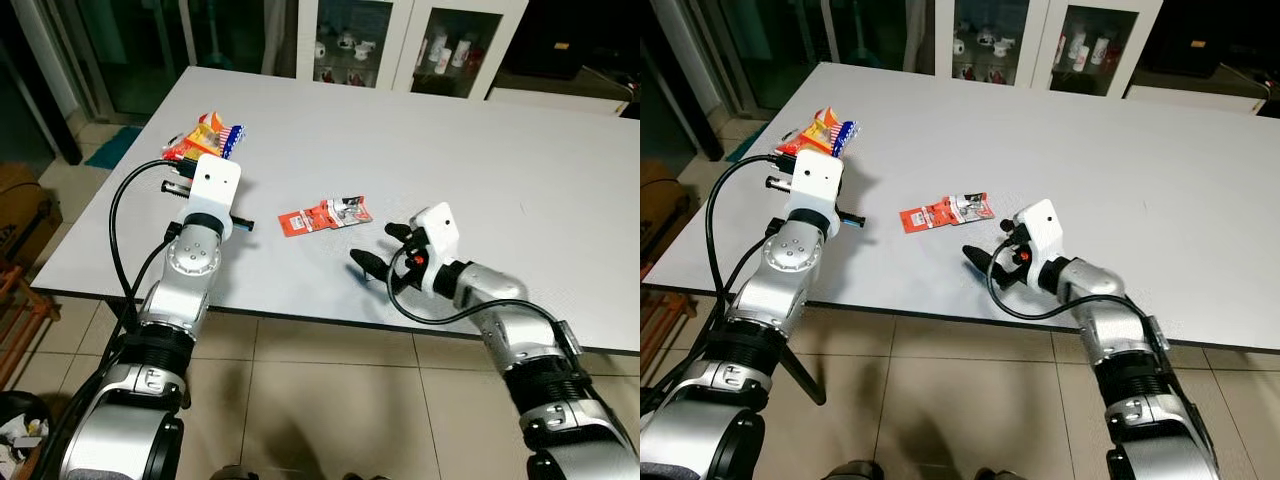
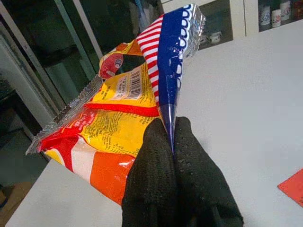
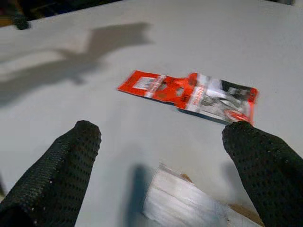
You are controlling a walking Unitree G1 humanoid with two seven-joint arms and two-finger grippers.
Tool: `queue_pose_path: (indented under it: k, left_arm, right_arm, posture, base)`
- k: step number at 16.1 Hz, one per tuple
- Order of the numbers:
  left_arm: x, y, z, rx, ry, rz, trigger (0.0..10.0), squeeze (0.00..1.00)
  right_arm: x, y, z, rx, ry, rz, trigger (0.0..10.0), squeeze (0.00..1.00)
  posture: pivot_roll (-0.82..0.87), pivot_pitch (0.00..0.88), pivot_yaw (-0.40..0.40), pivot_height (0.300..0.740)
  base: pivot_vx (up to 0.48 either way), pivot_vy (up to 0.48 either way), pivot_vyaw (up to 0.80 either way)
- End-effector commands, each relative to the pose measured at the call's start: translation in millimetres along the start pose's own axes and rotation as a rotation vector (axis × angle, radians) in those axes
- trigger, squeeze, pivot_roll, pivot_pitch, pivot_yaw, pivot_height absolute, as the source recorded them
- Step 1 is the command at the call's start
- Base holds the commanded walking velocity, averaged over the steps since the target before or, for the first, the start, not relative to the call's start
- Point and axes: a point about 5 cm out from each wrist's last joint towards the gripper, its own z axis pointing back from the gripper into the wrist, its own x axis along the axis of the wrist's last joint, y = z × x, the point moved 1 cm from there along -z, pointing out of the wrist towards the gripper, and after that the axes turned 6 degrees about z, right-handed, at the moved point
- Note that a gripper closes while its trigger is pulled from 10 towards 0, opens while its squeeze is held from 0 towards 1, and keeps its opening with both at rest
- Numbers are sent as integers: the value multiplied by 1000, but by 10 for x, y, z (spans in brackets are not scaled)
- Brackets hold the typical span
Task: Picking trash to rubbish bin
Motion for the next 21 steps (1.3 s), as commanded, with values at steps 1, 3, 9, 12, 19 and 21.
queue_pose_path:
  k: [1, 3, 9, 12, 19, 21]
  left_arm:
    - [-54, -18, 15, -10, 15, 11, 10000, 0]
    - [-49, -28, 12, -12, 13, 18, 10000, 0]
    - [-44, -44, 11, -20, 12, 32, 10000, 0]
    - [-49, -57, 19, -32, 13, 29, 10000, 0]
    - [-8, -132, 37, -52, -6, 44, 10000, 0]
    - [-3, -135, 35, -53, -8, 45, 10000, 0]
  right_arm:
    - [32, -15, 34, 26, -8, 29, 10000, 1000]
    - [60, -17, 39, 64, -16, 43, 10000, 1000]
    - [93, -19, 5, 136, -15, 90, 10000, 0]
    - [-27, -26, 12, 163, 81, 162, 10000, 0]
    - [-144, -125, -24, 143, 179, 211, 10000, 0]
    - [-151, -128, -29, 143, 182, 211, 10000, 0]
  posture:
    - [9, 48, -88, 740]
    - [6, 47, -89, 740]
    - [13, 41, -100, 740]
    - [15, 45, -104, 740]
    - [24, 52, -115, 740]
    - [24, 53, -116, 740]
  base:
    - [0, 0, 0]
    - [0, 0, 0]
    - [0, 0, 0]
    - [0, 0, 0]
    - [0, 0, 0]
    - [0, 0, 0]
